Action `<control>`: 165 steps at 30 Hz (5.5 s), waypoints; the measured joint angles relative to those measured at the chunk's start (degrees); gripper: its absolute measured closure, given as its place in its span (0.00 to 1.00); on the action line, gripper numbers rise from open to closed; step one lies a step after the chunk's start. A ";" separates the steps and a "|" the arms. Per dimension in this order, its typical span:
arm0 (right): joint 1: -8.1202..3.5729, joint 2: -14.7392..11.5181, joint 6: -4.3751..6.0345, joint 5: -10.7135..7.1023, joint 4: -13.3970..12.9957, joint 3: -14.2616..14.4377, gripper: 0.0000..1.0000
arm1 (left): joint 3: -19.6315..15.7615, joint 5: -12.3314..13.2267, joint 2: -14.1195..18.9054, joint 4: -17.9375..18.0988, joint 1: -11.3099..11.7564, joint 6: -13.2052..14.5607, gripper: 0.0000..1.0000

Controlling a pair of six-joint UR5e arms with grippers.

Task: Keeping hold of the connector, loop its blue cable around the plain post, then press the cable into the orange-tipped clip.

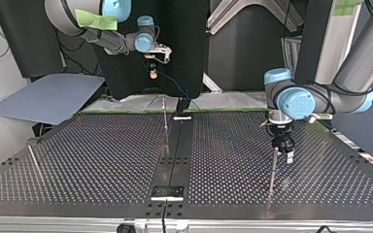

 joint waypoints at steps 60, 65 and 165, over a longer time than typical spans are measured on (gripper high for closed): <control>-2.71 -15.92 -1.73 -4.16 -22.42 20.95 1.00 | 0.02 -1.54 0.00 -1.64 0.87 0.00 0.00; -3.22 -15.92 -0.82 -4.65 -23.71 21.05 1.00 | 0.00 -1.05 0.02 -2.20 0.76 -1.44 0.00; -4.27 -15.92 0.28 -6.38 -24.44 20.58 1.00 | -19.01 15.96 15.79 -0.31 7.78 -24.59 0.00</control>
